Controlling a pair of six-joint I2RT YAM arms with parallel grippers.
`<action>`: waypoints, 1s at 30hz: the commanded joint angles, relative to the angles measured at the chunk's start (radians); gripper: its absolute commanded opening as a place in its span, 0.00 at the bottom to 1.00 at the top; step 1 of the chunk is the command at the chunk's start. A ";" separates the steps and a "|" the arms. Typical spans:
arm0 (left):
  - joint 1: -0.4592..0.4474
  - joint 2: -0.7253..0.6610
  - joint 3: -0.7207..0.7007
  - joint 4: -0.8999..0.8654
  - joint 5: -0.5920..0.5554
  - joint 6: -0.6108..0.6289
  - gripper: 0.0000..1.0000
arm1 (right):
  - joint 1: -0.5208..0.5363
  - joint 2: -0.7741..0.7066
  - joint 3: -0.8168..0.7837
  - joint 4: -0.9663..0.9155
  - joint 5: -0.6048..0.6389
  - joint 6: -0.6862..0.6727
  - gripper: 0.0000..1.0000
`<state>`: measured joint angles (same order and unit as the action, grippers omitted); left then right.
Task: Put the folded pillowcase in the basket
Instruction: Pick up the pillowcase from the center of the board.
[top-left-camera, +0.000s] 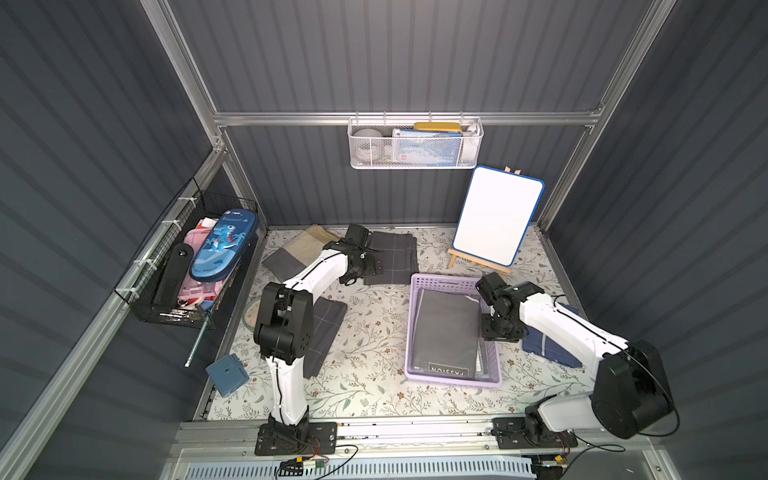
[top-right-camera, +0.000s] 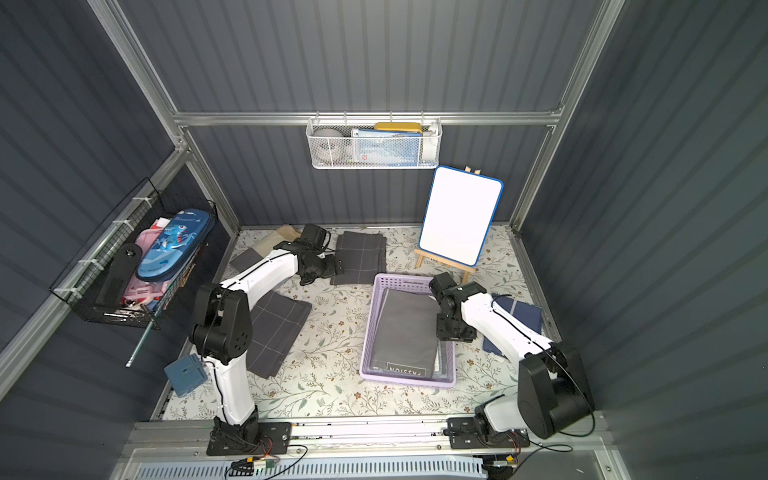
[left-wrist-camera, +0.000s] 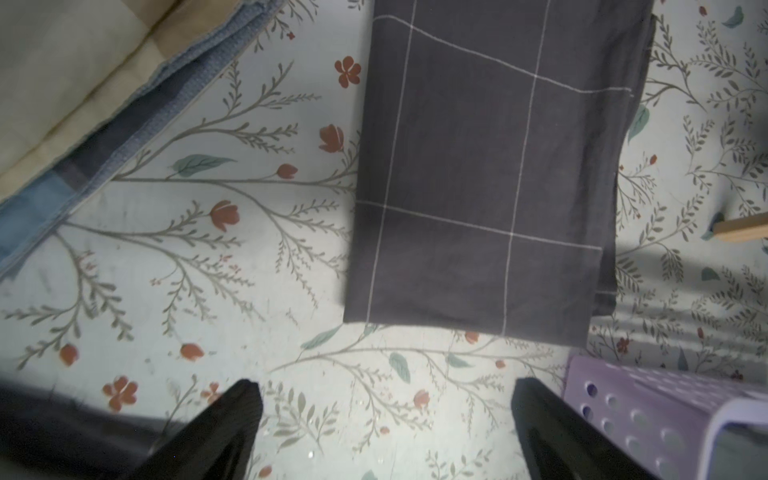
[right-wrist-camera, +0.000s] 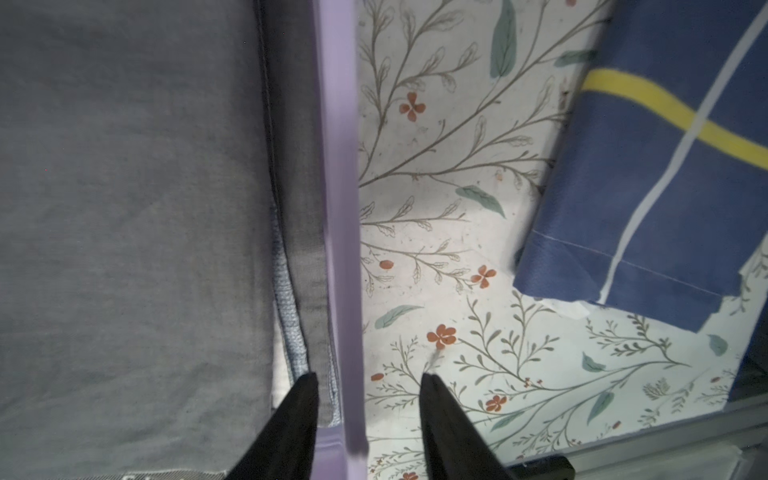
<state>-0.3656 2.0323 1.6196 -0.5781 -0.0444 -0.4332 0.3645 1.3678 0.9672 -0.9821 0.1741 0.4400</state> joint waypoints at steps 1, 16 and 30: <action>0.038 0.086 0.077 0.018 0.089 0.005 0.96 | 0.002 -0.102 -0.002 -0.009 0.000 0.026 0.44; 0.059 0.160 0.045 0.029 0.210 0.025 0.69 | 0.001 -0.117 0.091 0.069 -0.087 0.012 0.34; 0.059 0.149 0.039 0.012 0.153 0.018 0.00 | 0.002 -0.130 0.070 0.115 -0.113 0.008 0.27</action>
<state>-0.3069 2.2055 1.6722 -0.5426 0.1303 -0.4141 0.3645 1.2423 1.0378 -0.8787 0.0765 0.4530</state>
